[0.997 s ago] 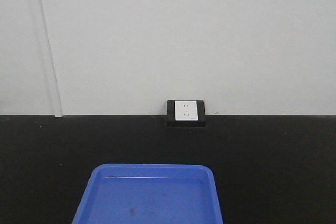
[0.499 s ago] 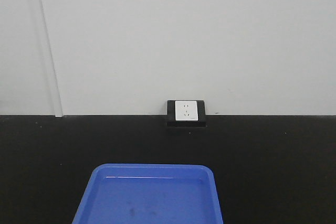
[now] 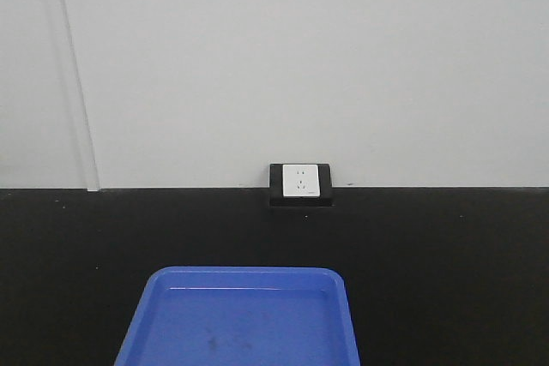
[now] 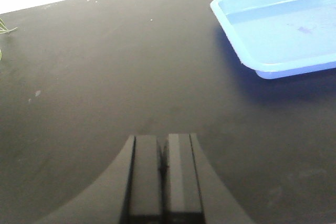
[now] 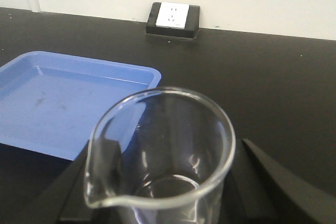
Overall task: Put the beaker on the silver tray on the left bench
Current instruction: 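Drive the base to the bench with the silver tray, holding the beaker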
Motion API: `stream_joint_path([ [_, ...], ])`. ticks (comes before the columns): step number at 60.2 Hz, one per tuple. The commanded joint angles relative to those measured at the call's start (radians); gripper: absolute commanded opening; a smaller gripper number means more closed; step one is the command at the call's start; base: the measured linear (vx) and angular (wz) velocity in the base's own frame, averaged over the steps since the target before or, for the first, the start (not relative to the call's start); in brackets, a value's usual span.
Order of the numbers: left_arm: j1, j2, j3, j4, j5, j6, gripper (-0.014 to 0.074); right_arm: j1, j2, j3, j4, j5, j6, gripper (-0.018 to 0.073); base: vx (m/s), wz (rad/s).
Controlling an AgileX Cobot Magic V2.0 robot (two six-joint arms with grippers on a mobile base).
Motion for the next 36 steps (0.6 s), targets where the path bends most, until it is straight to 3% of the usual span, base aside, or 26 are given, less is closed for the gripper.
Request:
stream_joint_path([
  [1, -0.003, -0.007, 0.020, -0.001, -0.083, -0.002, 0.0001, -0.003, 0.002, -0.030, -0.030, -0.046, -0.001, -0.0012, -0.03, -0.05],
  [36, -0.003, -0.007, 0.020, -0.001, -0.083, -0.002, 0.0001, -0.003, 0.002, -0.030, -0.030, -0.046, -0.001, -0.0012, -0.12, -0.17],
])
